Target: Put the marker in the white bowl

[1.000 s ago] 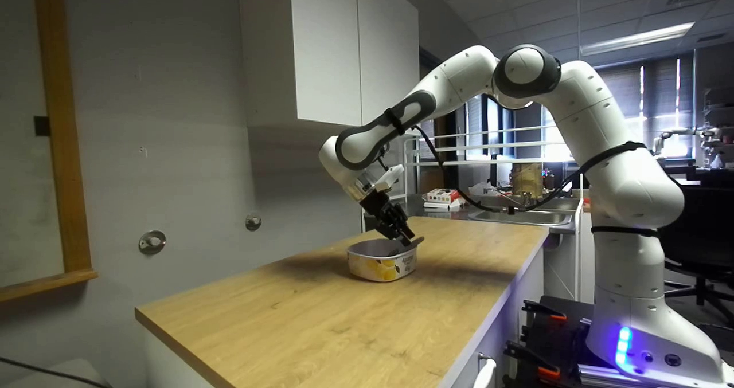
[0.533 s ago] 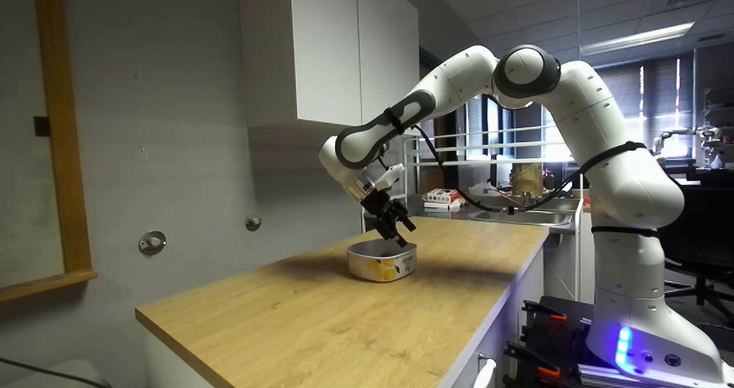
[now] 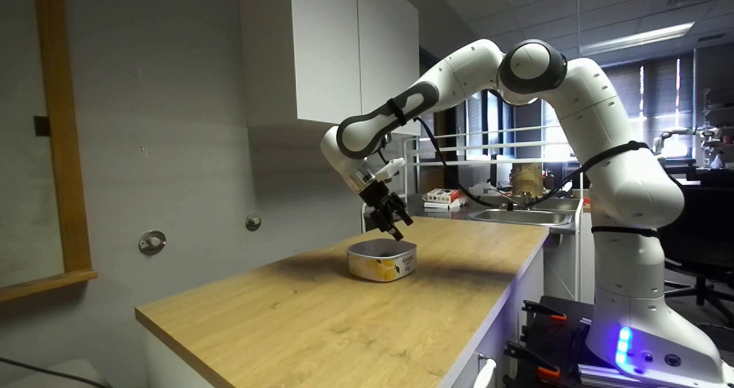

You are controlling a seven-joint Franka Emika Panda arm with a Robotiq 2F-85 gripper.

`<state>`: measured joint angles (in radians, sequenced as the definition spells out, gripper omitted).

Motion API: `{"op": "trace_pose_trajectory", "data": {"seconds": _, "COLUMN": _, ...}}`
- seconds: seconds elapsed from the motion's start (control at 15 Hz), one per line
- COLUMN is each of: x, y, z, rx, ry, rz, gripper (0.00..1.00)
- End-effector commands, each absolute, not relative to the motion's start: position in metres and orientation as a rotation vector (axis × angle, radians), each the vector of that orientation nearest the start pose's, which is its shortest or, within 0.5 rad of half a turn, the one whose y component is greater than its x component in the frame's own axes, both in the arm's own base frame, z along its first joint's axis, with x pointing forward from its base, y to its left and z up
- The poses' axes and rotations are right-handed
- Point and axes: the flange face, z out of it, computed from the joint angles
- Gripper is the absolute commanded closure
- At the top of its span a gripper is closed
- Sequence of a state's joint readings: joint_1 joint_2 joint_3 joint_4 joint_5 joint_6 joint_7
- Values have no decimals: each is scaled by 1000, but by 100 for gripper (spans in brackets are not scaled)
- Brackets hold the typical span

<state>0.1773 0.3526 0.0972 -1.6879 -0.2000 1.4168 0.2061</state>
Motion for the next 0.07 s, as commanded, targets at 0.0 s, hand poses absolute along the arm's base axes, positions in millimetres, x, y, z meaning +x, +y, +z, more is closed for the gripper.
{"op": "trace_pose_trajectory", "data": {"seconds": 0.0, "x": 542, "y": 119, "z": 394, "rx": -3265, "ry": -264, "rz": 813, "gripper": 0}}
